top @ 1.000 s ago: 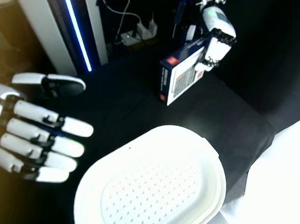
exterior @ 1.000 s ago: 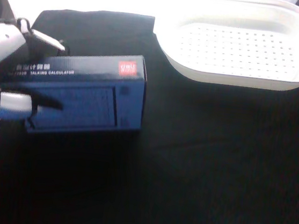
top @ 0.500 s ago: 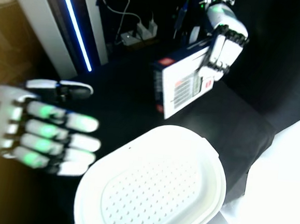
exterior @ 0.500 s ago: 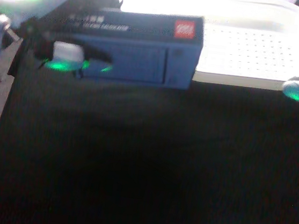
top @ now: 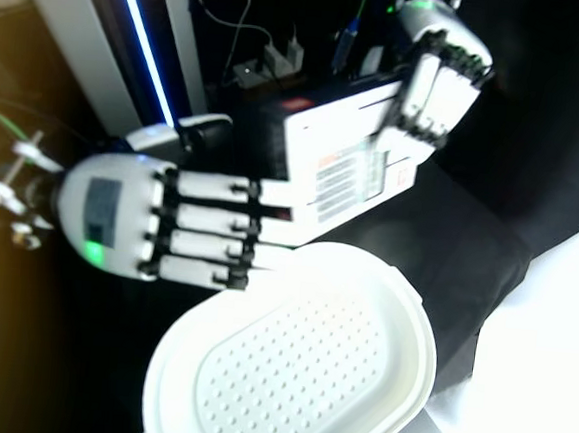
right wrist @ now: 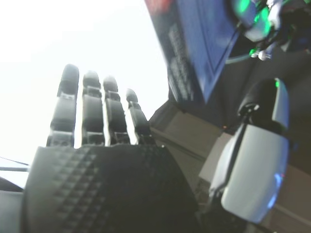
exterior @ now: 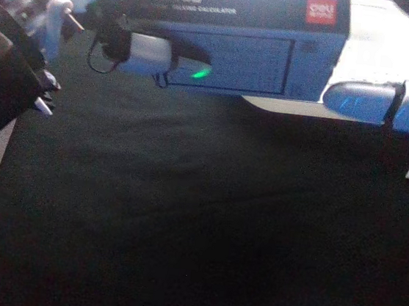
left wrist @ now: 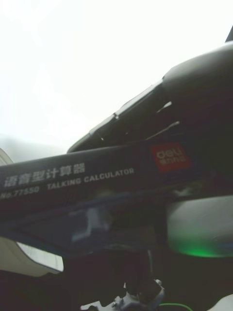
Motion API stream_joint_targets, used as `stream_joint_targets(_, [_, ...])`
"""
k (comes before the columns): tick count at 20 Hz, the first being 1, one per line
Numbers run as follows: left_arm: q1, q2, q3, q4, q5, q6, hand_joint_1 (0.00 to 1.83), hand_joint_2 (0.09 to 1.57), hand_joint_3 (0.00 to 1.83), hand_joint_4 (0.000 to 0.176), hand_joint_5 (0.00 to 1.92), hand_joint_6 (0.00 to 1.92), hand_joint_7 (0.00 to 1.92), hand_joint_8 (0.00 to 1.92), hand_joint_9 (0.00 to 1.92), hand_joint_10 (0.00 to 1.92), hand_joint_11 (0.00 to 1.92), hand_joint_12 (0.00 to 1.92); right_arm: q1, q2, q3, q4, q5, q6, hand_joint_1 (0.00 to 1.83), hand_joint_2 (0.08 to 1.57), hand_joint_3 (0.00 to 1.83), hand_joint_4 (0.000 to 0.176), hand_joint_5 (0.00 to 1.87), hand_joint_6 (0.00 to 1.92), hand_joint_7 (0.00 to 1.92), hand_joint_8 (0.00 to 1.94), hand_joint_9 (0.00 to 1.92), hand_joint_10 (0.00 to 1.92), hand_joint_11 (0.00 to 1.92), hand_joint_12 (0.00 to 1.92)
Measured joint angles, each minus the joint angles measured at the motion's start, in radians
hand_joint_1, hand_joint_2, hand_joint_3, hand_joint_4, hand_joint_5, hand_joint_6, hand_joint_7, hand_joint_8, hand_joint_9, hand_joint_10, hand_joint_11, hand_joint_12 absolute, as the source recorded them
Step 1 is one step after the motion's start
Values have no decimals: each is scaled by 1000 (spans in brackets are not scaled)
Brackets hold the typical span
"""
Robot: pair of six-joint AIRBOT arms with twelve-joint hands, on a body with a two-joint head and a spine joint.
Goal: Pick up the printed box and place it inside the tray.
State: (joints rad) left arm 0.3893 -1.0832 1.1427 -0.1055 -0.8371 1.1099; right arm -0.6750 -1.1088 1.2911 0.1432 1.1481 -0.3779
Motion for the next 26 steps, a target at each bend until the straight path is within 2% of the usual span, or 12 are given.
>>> stream_joint_targets(3, [-5,-13,11,-3,3,1,1398,1039,0,0,1085,664,1106,685,1144,921,1345,33,18,-19,6,-6,15,4,646,710,8,105,0,0,0,0,18,3,0,600])
stream_joint_targets(4, [-6,-19,19,-4,2,1,1396,1037,0,0,1102,679,1095,671,1151,898,1347,35,18,-31,10,-16,13,11,612,748,11,52,0,0,0,0,53,11,0,782])
stream_joint_targets(5, [-9,-23,18,-18,2,1,1220,1026,0,0,1209,588,929,312,884,175,959,27,19,-42,13,-28,5,16,676,814,15,42,0,0,0,0,101,14,0,849])
stream_joint_targets(7, [-9,-30,19,-14,2,1,1192,1049,3,0,1128,714,809,27,633,24,581,20,35,-55,15,-32,-17,15,664,918,23,46,0,0,0,0,136,14,0,834])
stream_joint_targets(9, [-9,-46,30,-22,-8,1,1232,1155,4,0,1075,875,701,1232,881,133,381,1250,43,-66,21,-24,-9,16,665,954,10,20,0,0,2,0,148,6,0,876])
stream_joint_targets(13, [-10,-71,42,-30,-20,2,1247,1134,0,0,1113,821,762,1212,966,199,572,1327,51,-89,25,-20,-10,16,663,954,0,94,0,0,3,0,159,1,0,940])
stream_joint_targets(16, [-10,-81,45,-37,-22,3,1194,1061,0,0,1104,758,750,380,735,115,83,1569,56,-95,25,-21,-8,18,732,985,13,74,0,0,0,0,81,10,0,748])
stream_joint_targets(17, [-10,-87,49,-41,-25,4,1009,1304,27,0,644,1458,596,156,652,69,35,1455,58,-95,25,-16,-7,18,745,1003,7,59,0,0,0,0,97,11,0,780])
stream_joint_targets(18, [-10,-93,56,-39,-26,4,280,1469,14,0,249,283,532,31,683,58,403,947,60,-97,25,-14,-6,18,745,1050,10,0,0,0,61,11,175,28,0,865])
stream_joint_targets(19, [-10,-100,56,-48,-28,4,55,1503,5,0,189,84,393,5,584,12,347,833,62,-97,25,-11,-9,18,763,1082,7,0,56,9,118,12,210,25,0,898])
stream_joint_targets(23, [-8,-112,68,-47,6,27,8,1564,43,0,116,9,108,8,124,47,8,562,87,-93,31,-5,17,25,639,1216,2,0,267,11,261,3,329,11,95,1039])
stream_joint_targets(26, [-20,-116,72,-62,-1,30,0,1560,70,0,141,12,192,7,353,27,43,1130,112,-91,31,-10,9,23,1007,1159,1,0,707,64,797,34,879,77,569,845])
